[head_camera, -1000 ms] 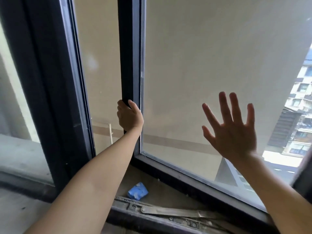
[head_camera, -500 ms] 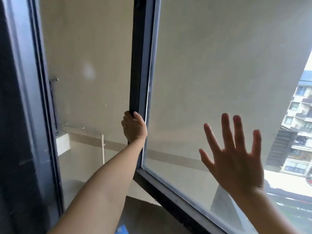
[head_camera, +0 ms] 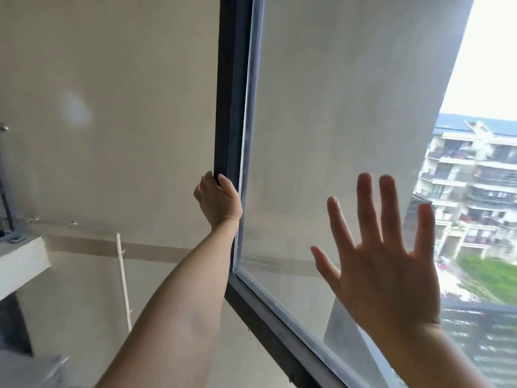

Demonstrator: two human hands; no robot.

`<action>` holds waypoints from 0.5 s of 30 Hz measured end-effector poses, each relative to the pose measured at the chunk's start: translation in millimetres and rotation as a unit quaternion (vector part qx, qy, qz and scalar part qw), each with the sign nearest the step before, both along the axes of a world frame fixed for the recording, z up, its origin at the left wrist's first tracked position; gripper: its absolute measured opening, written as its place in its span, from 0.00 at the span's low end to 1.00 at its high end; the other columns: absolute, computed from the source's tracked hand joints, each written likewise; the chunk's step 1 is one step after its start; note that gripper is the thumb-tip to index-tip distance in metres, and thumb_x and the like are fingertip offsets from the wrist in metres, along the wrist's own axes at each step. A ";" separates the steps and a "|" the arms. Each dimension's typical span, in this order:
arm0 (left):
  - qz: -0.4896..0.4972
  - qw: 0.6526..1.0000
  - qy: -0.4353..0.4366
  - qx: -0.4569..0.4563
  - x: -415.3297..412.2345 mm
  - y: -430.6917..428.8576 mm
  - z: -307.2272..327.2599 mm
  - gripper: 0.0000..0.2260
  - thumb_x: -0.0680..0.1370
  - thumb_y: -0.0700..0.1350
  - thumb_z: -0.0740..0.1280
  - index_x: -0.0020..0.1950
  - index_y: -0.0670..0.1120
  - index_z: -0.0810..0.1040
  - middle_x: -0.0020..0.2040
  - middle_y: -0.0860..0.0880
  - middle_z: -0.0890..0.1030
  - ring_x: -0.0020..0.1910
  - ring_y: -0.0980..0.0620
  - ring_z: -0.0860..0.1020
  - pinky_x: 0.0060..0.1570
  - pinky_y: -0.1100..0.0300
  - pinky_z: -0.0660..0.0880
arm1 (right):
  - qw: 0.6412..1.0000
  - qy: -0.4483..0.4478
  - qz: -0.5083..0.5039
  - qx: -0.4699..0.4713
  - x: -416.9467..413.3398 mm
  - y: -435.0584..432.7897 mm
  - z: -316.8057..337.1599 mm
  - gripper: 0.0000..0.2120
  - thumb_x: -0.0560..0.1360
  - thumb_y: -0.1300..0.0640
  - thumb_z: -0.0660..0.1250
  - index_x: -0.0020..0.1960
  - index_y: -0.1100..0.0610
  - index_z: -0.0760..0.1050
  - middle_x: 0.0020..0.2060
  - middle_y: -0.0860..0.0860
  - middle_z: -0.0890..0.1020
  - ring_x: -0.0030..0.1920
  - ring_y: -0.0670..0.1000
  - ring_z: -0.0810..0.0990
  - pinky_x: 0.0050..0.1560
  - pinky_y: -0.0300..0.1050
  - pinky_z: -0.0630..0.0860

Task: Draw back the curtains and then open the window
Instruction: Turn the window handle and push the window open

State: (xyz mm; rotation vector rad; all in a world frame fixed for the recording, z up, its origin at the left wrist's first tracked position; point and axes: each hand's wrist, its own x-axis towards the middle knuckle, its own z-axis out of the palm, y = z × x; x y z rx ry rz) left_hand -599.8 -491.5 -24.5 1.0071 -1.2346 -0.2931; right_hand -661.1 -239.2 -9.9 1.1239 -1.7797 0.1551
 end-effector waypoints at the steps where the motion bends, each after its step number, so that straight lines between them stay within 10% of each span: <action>1: -0.005 1.000 0.001 0.000 -4.6 -2.3 0.2 0.31 0.71 0.53 0.40 0.47 0.31 0.73 0.45 0.31 0.79 0.45 0.32 0.76 0.51 0.43 0.72 | 1.000 0.001 -0.001 0.002 -0.5 -1.5 0.7 0.32 0.73 0.39 0.43 0.69 0.57 0.61 0.71 0.61 0.52 0.72 0.61 0.50 0.71 0.56 0.31; 15: -0.050 0.996 0.042 0.052 -55.2 -33.8 -5.8 0.25 0.74 0.50 0.46 0.56 0.34 0.72 0.55 0.33 0.77 0.55 0.34 0.73 0.52 0.49 0.66 | 0.998 0.004 -0.062 0.008 -4.5 -17.6 -4.2 0.30 0.73 0.39 0.47 0.66 0.56 0.68 0.72 0.62 0.61 0.71 0.60 0.51 0.69 0.58 0.35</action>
